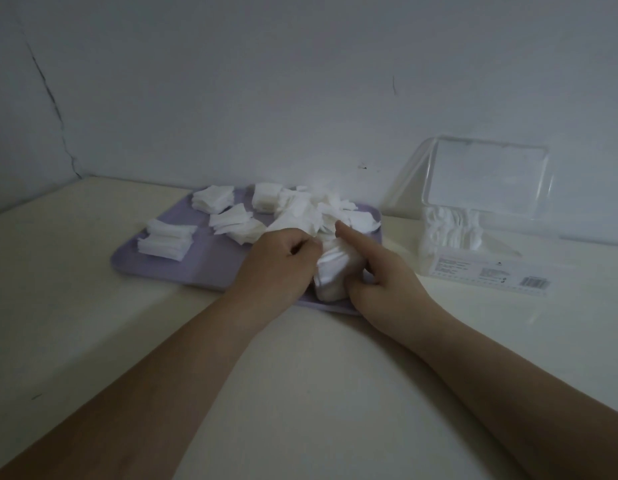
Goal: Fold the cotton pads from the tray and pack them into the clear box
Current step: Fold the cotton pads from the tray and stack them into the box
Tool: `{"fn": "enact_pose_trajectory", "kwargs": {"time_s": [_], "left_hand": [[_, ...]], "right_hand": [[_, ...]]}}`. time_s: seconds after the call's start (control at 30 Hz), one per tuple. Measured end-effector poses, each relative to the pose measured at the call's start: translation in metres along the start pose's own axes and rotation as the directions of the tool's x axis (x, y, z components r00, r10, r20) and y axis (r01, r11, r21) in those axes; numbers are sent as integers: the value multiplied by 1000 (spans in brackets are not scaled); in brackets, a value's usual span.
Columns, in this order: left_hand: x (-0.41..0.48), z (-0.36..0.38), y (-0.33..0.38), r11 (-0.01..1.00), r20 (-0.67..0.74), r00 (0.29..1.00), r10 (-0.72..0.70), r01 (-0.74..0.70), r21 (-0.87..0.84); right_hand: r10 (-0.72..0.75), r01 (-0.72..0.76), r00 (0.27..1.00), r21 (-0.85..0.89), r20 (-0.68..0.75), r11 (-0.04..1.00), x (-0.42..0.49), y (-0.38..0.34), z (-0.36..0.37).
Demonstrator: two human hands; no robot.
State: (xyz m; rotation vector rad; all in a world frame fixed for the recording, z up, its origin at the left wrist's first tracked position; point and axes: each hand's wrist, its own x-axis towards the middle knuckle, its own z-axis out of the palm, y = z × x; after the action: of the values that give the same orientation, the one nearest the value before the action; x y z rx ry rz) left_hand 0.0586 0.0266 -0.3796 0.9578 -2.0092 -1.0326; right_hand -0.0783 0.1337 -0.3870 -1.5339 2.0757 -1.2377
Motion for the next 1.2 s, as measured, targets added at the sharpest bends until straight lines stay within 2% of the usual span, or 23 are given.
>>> {"fn": "enact_pose_trajectory", "kwargs": {"time_s": [0.2, 0.3, 0.37, 0.47, 0.6, 0.73, 0.8, 0.93, 1.03, 1.13, 1.2], "left_hand": [[-1, -7, 0, 999, -26, 1000, -12, 11, -38], [-3, -11, -2, 995, 53, 995, 85, -87, 40], [-5, -11, -4, 994, 92, 992, 88, -94, 62], [-5, -9, -6, 996, 113, 991, 75, -69, -54], [-5, -11, -2, 971, 135, 989, 52, -18, -240], [-7, -15, 5, 941, 149, 988, 38, 15, -339], [-9, -15, 10, 912, 136, 990, 39, 20, -410], [-11, -8, 22, 889, 120, 992, 37, 22, -456], [-5, 2, 31, 936, 81, 996, 39, -8, -353], [8, 15, 44, 967, 73, 996, 59, -39, -253], [19, 29, 56, 977, 86, 991, 102, -84, -195]], "right_hand": [[2, -1, 1000, 45, -21, 999, 3, 1, 1], [4, 1, 999, 105, -49, 994, 5, 2, -2], [16, -5, 998, 168, -63, 986, 5, 3, -2], [7, 15, 997, 250, -83, 968, 6, 7, -1], [62, -35, 996, 391, -58, 920, 8, 9, -2], [72, -80, 997, 483, 34, 872, 10, 2, -14], [77, -81, 997, 472, 29, 878, 11, -7, -19], [90, -48, 992, 395, -89, 917, 12, -26, -31], [136, -53, 966, 343, -222, 938, 19, -34, -60], [164, -82, 951, 299, -263, 951, 29, -30, -107], [157, -100, 938, 192, -310, 976, 32, -21, -141]]}}
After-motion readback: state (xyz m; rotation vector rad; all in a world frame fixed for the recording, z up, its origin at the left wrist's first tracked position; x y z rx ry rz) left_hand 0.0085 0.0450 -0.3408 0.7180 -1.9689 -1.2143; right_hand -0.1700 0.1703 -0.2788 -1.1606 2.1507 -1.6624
